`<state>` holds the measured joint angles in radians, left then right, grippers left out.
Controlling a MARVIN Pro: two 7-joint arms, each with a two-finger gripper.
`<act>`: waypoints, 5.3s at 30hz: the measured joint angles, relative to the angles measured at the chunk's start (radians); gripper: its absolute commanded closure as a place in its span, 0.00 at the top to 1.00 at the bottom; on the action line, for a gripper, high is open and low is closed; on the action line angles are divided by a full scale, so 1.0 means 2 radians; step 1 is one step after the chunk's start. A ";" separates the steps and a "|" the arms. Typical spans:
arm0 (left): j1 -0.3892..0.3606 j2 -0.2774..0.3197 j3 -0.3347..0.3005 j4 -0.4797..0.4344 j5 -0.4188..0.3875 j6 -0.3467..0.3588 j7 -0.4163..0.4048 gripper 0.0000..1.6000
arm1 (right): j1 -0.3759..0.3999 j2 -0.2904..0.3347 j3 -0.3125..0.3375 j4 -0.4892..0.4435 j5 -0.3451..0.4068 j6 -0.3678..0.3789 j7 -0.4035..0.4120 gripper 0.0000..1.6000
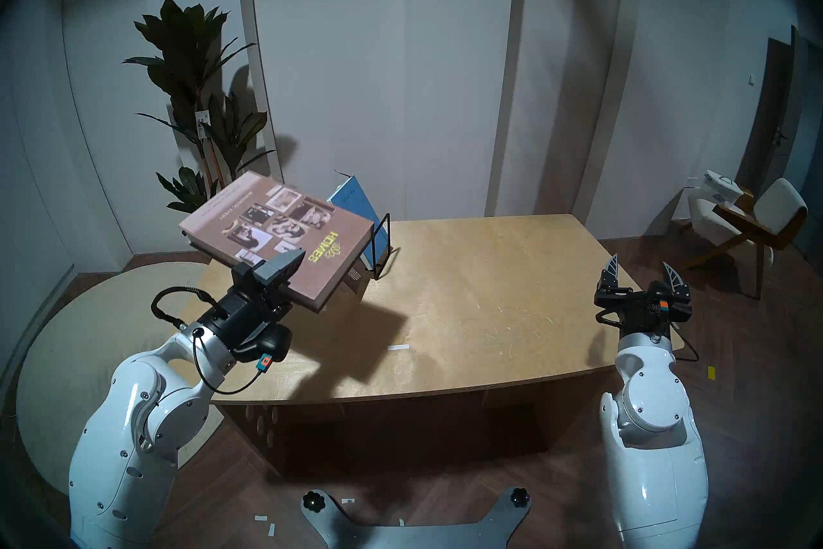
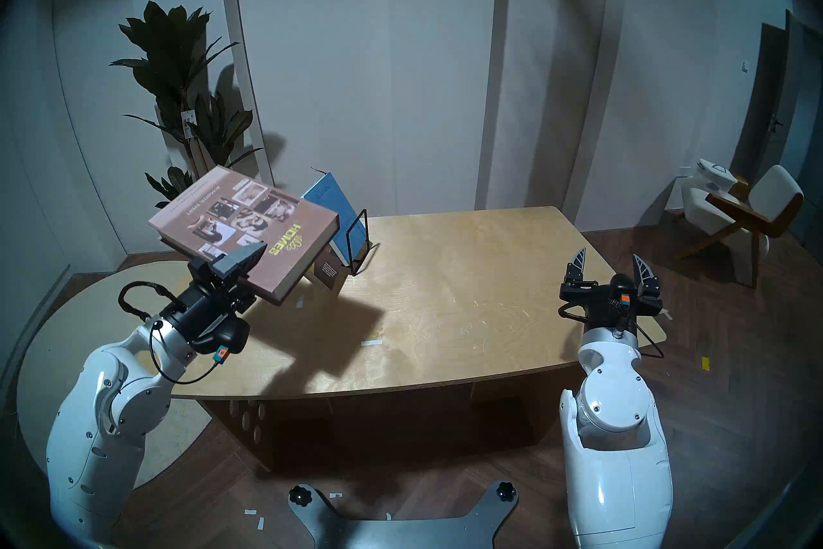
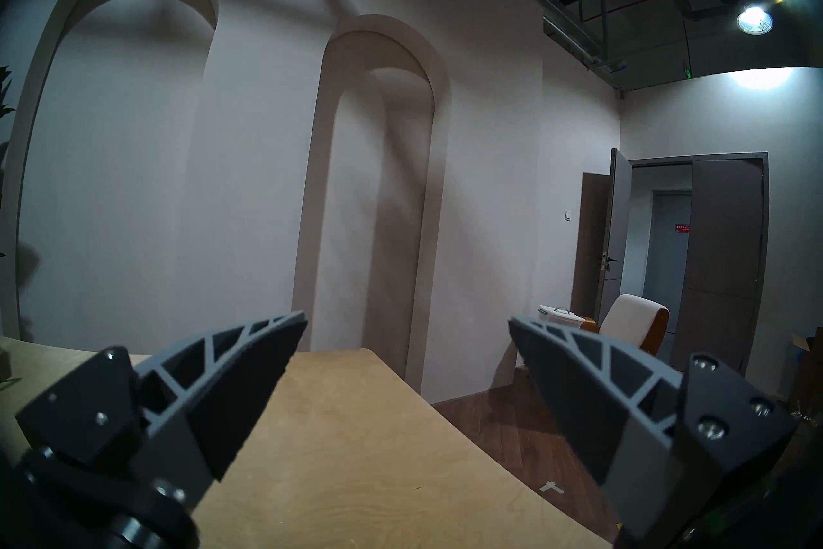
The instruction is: Stack the books into one stack
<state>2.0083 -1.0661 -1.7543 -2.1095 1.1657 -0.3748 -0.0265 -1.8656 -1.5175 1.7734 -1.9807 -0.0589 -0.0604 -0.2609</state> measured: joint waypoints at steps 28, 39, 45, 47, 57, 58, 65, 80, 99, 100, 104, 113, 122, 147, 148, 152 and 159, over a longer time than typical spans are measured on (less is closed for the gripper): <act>0.095 -0.028 -0.005 0.004 -0.037 -0.053 -0.069 0.00 | 0.004 0.008 0.019 -0.027 0.026 -0.013 0.003 1.00; 0.042 -0.044 0.065 0.073 -0.058 -0.061 -0.058 0.00 | 0.022 0.014 0.052 -0.036 0.102 0.037 0.029 1.00; 0.012 -0.056 0.089 0.099 -0.069 -0.062 -0.049 0.00 | 0.045 0.023 0.073 0.006 0.139 0.070 0.040 1.00; 0.000 -0.061 0.097 0.107 -0.072 -0.062 -0.048 0.00 | 0.052 0.026 0.078 0.018 0.148 0.079 0.044 1.00; -0.052 -0.092 0.141 0.160 -0.045 -0.006 -0.081 0.00 | 0.072 0.036 0.089 0.031 0.171 0.099 0.057 1.00; -0.056 -0.096 0.145 0.165 -0.038 0.003 -0.083 0.00 | 0.073 0.037 0.089 0.031 0.173 0.101 0.059 1.00; -0.071 -0.120 0.153 0.171 -0.013 0.048 -0.081 0.00 | 0.079 0.040 0.092 0.032 0.180 0.107 0.064 1.00; -0.075 -0.131 0.181 0.153 -0.034 0.047 -0.124 0.00 | 0.083 0.042 0.093 0.032 0.182 0.106 0.068 1.00; -0.115 -0.181 0.242 0.183 -0.018 0.099 -0.156 0.00 | 0.084 0.042 0.094 0.033 0.177 0.106 0.070 1.00; -0.117 -0.185 0.243 0.185 -0.019 0.101 -0.156 0.00 | 0.084 0.042 0.094 0.033 0.177 0.106 0.070 1.00; -0.127 -0.194 0.251 0.195 -0.027 0.115 -0.150 0.00 | 0.084 0.042 0.094 0.033 0.176 0.106 0.070 1.00; -0.138 -0.196 0.272 0.187 -0.045 0.129 -0.177 1.00 | 0.085 0.042 0.095 0.033 0.175 0.106 0.071 1.00; -0.138 -0.153 0.278 0.168 -0.058 0.072 -0.252 1.00 | 0.085 0.041 0.095 0.033 0.174 0.106 0.071 1.00; -0.243 -0.087 0.317 0.123 -0.018 -0.135 -0.387 1.00 | 0.086 0.040 0.096 0.034 0.172 0.106 0.071 1.00; -0.246 -0.086 0.318 0.122 -0.014 -0.141 -0.384 1.00 | 0.086 0.040 0.096 0.034 0.172 0.106 0.071 1.00; -0.265 -0.087 0.324 0.121 0.016 -0.171 -0.362 1.00 | 0.086 0.040 0.096 0.034 0.172 0.106 0.071 1.00; -0.297 -0.094 0.314 0.145 0.054 -0.220 -0.351 1.00 | 0.087 0.040 0.096 0.034 0.172 0.106 0.071 1.00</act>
<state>1.4145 -1.2540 -1.1269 -1.8186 1.2729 -0.8156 -0.7290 -1.6925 -1.4380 1.9662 -1.9117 0.2848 0.1512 -0.1182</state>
